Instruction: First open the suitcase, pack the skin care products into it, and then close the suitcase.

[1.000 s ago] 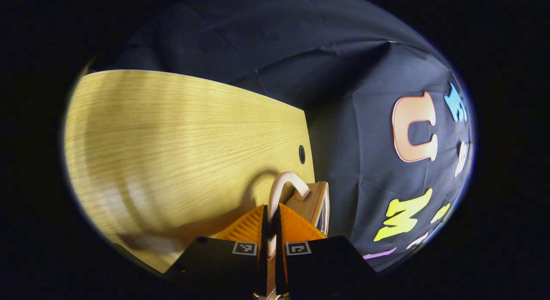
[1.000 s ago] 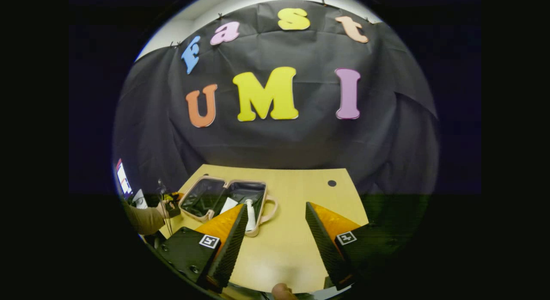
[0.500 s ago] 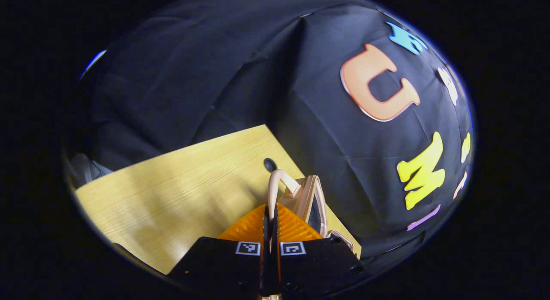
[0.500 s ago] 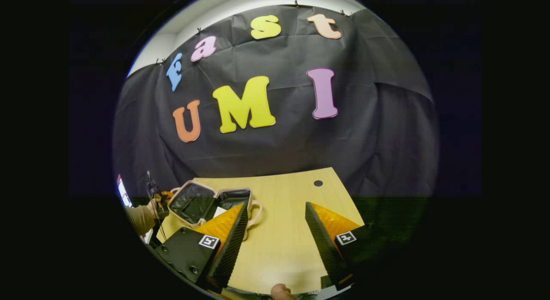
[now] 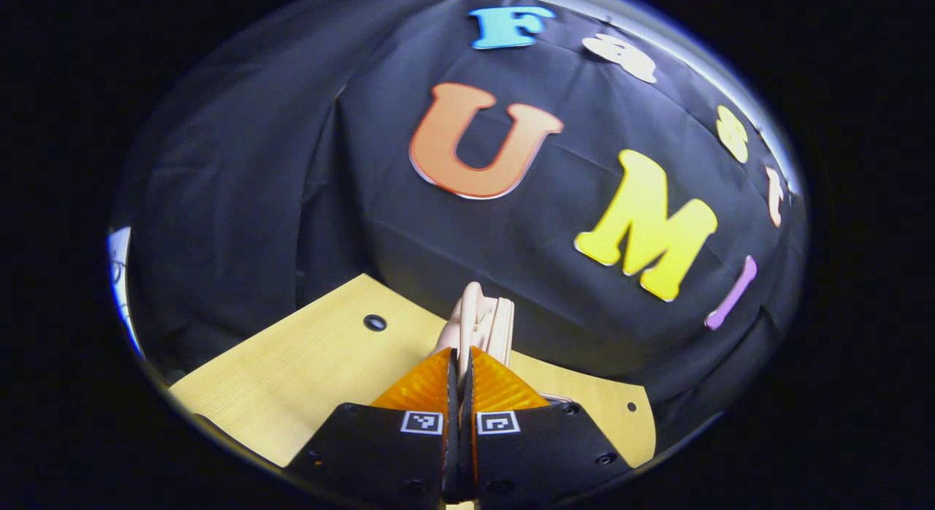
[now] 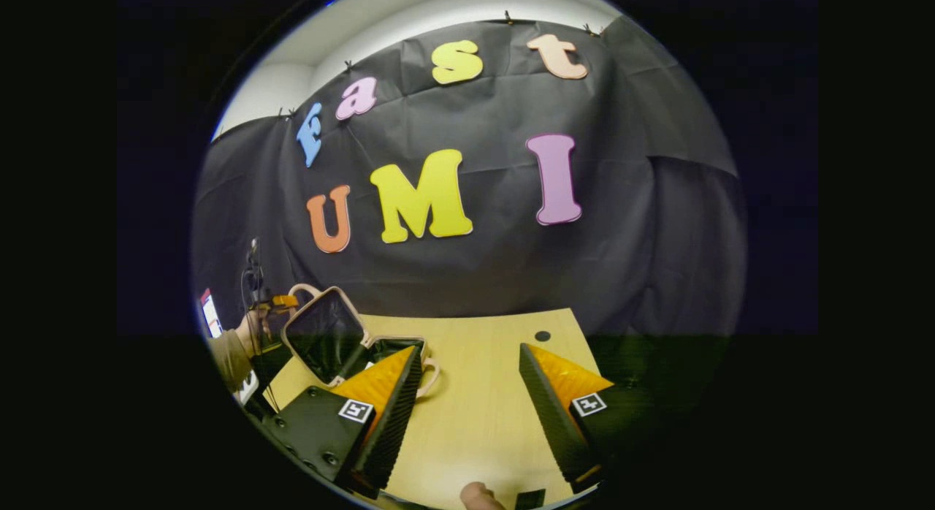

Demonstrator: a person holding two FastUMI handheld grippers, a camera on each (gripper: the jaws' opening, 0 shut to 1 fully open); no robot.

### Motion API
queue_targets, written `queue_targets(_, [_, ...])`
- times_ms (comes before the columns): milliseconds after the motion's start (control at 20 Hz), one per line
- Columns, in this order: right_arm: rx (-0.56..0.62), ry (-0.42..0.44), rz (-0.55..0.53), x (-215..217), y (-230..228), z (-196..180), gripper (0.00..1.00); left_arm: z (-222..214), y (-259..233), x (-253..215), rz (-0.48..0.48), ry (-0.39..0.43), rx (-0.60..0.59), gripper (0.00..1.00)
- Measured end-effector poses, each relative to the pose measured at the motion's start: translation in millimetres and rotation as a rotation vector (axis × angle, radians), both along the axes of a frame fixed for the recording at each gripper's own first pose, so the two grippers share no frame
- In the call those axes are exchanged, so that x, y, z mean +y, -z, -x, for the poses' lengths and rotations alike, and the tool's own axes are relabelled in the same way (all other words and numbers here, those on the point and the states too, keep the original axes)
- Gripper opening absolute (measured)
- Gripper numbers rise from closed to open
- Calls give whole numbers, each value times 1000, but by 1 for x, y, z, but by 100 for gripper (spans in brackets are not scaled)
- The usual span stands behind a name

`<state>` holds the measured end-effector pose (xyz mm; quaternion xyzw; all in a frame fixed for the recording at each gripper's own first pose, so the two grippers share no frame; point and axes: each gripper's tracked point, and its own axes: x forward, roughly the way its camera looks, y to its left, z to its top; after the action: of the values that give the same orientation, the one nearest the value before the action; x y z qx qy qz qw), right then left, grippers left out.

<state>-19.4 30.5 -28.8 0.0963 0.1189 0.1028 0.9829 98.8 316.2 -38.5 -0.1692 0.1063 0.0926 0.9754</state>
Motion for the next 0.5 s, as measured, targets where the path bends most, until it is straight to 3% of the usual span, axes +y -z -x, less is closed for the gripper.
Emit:
queue_targets(100, [-16,-3,21,-10,-2,0,80,-1,-1,-53,-81,35,6,3])
queue_targets(350, [-49,-4,81,-63,7,5,80,-3,15,-161,-158,90,34,3])
queue_targets(400, [-55,-8,87,-72,9,8,80,-6,25,-177,-177,100,48,11])
queue_targets(450, [-55,-1,100,-84,13,10,80,-9,37,-193,-204,106,68,3])
queue_targets(500, [-52,6,113,-97,18,13,80,-13,46,-205,-217,112,82,3])
